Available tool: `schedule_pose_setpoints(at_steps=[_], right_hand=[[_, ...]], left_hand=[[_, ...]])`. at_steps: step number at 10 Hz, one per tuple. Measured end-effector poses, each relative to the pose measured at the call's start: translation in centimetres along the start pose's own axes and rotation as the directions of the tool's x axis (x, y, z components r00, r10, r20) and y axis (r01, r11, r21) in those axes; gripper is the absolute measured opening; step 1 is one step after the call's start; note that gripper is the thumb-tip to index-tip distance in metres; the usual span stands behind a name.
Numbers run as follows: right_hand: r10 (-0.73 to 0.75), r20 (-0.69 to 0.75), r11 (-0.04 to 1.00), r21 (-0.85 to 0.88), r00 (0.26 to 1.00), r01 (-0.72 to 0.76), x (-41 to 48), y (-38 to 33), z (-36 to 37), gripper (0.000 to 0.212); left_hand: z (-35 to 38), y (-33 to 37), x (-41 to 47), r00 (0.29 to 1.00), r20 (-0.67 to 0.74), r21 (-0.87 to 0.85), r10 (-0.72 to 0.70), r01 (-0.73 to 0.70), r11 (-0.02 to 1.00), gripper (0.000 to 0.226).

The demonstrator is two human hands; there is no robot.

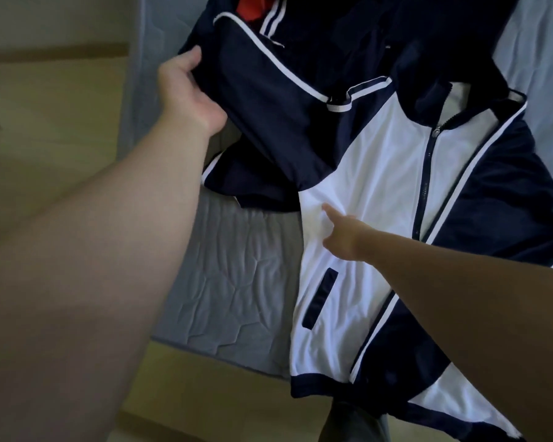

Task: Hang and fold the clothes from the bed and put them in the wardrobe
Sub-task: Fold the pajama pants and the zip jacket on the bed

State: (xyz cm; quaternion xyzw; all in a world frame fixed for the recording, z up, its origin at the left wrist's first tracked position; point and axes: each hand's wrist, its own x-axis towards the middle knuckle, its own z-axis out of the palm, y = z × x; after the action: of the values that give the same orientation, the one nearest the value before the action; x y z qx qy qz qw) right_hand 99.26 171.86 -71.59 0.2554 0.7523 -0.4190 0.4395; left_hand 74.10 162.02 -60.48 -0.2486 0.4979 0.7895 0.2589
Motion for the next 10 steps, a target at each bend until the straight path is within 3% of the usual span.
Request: schedule_pose_setpoints(at_steps=[2, 3, 4, 5, 6, 7, 8, 9, 10], right_hand=[[0.011, -0.185, 0.963, 0.268, 0.983, 0.04, -1.3, -1.6, -2.3, 0.064], [0.011, -0.26, 0.909, 0.404, 0.966, 0.098, -2.0, -2.1, -3.8, 0.045], [0.106, -0.18, 0.742, 0.669, 0.978, 0.043, -3.1, -2.0, -5.0, 0.03], [0.105, -0.103, 0.511, 0.859, 0.989, 0.035, -4.0, -1.1, -6.0, 0.039], [0.214, -0.119, 0.364, 0.931, 0.97, 0.034, -5.1, 2.2, -6.5, 0.03], [0.334, -0.1, 0.314, 0.949, 0.937, -0.011, -5.9, 6.5, -5.4, 0.033], [0.539, -0.115, 0.243, 0.97, 0.835, -0.022, -6.8, 11.8, -4.4, 0.039], [0.648, -0.307, 0.48, 0.875, 0.697, -0.06, -7.1, 15.2, -3.1, 0.056], [0.636, -0.333, 0.437, 0.899, 0.696, 0.03, -7.6, 15.9, -2.4, 0.054]], left_hand=[[-4.5, -3.5, -4.0, 0.986, 0.041, -0.252, -0.161, 0.167, 0.953, 0.049], [-5.3, -5.8, -5.9, 0.976, 0.084, -0.311, -0.199, 0.215, 0.926, 0.051], [-3.3, -7.1, -6.7, 0.996, -0.066, -0.173, -0.06, 0.048, 0.984, 0.03], [-1.5, -9.4, -8.4, 0.938, 0.075, 0.672, 0.337, -0.298, 0.678, 0.048], [-0.9, -16.1, -12.2, 0.569, 0.789, 0.609, 0.232, -0.775, -0.169, 0.06], [-2.5, -20.8, -13.9, 0.404, 0.897, 0.325, -0.18, -0.878, -0.35, 0.062], [-6.0, -24.1, -14.4, 0.463, 0.648, 0.105, -0.605, -0.841, -0.531, 0.071], [-6.9, -24.9, -14.3, 0.566, 0.577, 0.295, -0.589, -0.817, -0.496, 0.039], [-7.0, -24.6, -13.7, 0.65, 0.63, 0.426, -0.424, -0.746, -0.512, 0.025]])
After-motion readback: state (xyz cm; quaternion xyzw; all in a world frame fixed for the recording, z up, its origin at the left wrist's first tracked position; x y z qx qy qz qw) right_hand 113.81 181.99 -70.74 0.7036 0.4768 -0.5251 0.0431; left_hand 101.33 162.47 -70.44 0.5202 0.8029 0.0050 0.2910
